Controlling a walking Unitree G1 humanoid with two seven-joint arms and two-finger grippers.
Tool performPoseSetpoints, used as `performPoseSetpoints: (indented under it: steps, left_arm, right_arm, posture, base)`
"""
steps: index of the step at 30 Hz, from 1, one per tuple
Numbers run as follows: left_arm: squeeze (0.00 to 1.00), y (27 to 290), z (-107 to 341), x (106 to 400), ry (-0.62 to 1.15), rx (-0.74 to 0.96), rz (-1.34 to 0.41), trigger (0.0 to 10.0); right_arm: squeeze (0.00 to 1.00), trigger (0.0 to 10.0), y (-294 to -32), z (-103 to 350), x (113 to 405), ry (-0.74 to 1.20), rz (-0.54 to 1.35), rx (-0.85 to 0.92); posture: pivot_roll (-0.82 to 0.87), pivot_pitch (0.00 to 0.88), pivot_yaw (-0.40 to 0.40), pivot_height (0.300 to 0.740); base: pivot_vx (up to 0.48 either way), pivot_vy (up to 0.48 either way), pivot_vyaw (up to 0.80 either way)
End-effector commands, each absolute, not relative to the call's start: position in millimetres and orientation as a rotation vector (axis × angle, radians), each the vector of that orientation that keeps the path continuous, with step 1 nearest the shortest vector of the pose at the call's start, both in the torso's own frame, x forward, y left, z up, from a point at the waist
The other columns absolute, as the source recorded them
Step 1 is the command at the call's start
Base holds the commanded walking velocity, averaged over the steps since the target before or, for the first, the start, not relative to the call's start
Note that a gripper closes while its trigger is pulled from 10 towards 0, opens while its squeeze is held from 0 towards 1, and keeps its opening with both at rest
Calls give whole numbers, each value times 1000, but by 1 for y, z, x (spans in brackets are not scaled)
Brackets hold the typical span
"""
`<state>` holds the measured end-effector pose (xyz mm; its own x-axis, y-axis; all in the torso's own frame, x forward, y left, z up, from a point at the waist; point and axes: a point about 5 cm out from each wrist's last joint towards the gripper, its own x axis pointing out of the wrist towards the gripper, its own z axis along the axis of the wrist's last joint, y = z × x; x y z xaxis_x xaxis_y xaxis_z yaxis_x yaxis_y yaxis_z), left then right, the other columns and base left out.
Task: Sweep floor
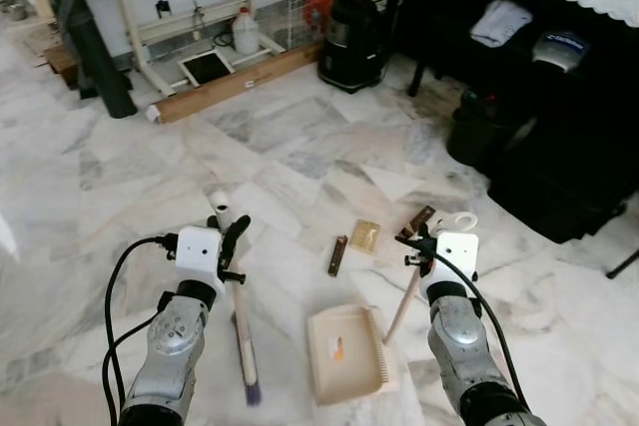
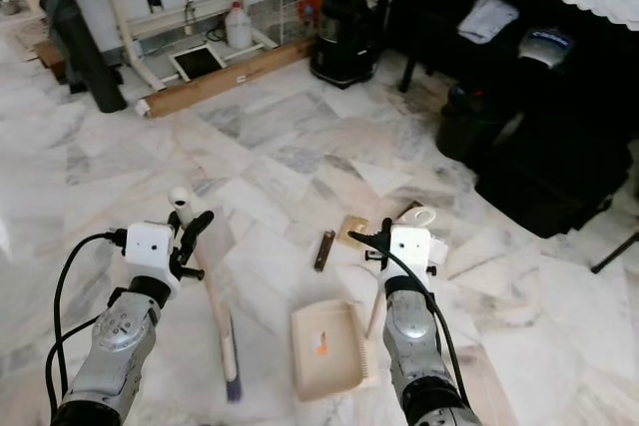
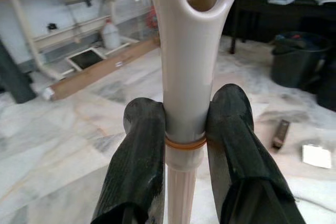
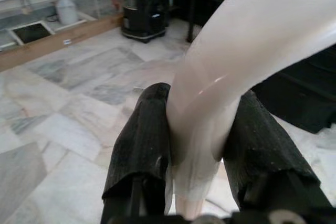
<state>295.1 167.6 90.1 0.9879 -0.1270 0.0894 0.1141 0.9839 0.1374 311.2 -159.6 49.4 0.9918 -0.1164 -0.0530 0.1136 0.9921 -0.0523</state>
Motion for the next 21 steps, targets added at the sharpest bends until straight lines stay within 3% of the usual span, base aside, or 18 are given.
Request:
performPoseSetpoints:
  steps: [1, 16, 21]
  left_arm:
    - [0, 168, 97, 296, -127, 141, -125, 10000]
    - [0, 169, 97, 296, -127, 147, -122, 10000]
    - [0, 170, 95, 295, -117, 157, -122, 10000]
  right_arm:
    - [0, 10000, -162, 59, 314, -1, -116, -68]
    - [0, 10000, -158, 60, 314, -9, -93, -78]
    - [0, 10000, -157, 60, 316, -5, -93, -81]
  posture:
    - [53, 105, -60, 740]
    - [48, 112, -57, 740]
    - [39, 118, -52, 740]
  base:
    - [0, 0, 0]
    - [0, 0, 0]
    - [257, 0, 0]
